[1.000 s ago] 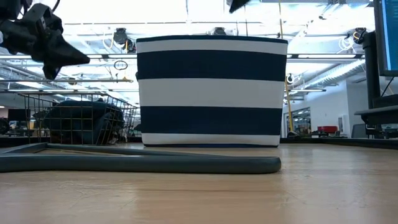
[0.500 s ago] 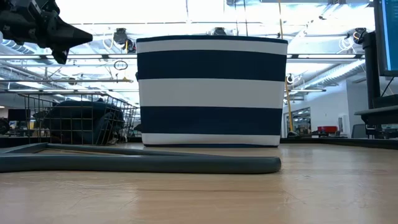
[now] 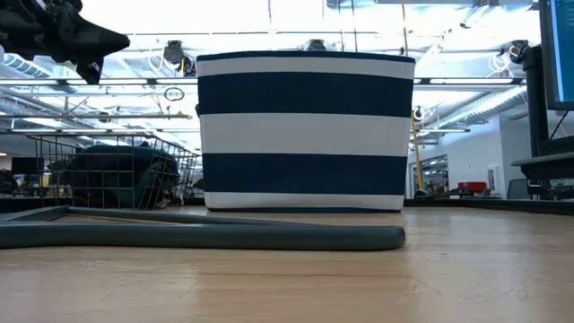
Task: Pick & Place Cloths
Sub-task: Return to Home Position
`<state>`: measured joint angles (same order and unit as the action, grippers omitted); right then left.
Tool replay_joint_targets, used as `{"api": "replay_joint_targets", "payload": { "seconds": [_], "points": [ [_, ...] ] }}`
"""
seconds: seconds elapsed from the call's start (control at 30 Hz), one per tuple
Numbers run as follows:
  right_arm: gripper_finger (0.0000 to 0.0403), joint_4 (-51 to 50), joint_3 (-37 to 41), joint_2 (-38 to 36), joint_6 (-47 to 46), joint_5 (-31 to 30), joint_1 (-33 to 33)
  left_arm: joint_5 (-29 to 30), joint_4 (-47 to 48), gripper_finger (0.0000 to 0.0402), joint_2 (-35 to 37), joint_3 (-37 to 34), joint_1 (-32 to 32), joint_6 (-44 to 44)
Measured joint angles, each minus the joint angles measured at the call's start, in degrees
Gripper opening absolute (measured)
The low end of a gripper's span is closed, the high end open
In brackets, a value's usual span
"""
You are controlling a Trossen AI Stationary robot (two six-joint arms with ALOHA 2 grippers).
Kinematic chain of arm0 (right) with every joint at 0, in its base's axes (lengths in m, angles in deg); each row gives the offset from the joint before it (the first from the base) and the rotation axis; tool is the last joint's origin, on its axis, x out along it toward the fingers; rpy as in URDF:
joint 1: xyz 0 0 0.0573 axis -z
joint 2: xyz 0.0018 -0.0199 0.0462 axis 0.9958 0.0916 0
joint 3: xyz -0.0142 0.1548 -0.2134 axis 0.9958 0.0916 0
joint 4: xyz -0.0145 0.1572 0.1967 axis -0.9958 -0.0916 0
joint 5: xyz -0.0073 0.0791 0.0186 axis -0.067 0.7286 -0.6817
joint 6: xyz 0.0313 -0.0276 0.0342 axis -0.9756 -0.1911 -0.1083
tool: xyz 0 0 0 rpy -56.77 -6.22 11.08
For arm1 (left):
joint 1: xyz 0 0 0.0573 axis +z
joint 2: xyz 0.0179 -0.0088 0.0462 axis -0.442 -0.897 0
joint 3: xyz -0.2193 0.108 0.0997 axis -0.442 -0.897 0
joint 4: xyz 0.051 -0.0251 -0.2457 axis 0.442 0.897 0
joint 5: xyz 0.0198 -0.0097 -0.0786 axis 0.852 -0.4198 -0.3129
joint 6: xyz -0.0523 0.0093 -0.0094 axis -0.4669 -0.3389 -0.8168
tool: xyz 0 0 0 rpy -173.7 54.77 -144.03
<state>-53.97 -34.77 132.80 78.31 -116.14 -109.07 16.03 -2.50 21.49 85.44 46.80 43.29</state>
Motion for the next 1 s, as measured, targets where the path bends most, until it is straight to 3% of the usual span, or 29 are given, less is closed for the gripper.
{"api": "replay_joint_targets", "payload": {
  "seconds": [0.3,0.77,1.0],
  "points": [
    [0.0002,10.01,16.13,-7.49,-2.26,0.38,-3.22,3.80,-3.11,0.0021,0.00,-3.25,-6.00,1.26],
    [0.0002,12.05,34.48,-29.04,-8.21,10.95,-3.14,6.23,-2.90,0.0021,0.00,-3.25,-9.15,5.47],
    [0.0002,10.34,40.40,-39.42,-5.39,11.15,-3.14,6.23,-2.86,0.0021,0.00,-3.25,-9.37,7.84]
  ]
}}
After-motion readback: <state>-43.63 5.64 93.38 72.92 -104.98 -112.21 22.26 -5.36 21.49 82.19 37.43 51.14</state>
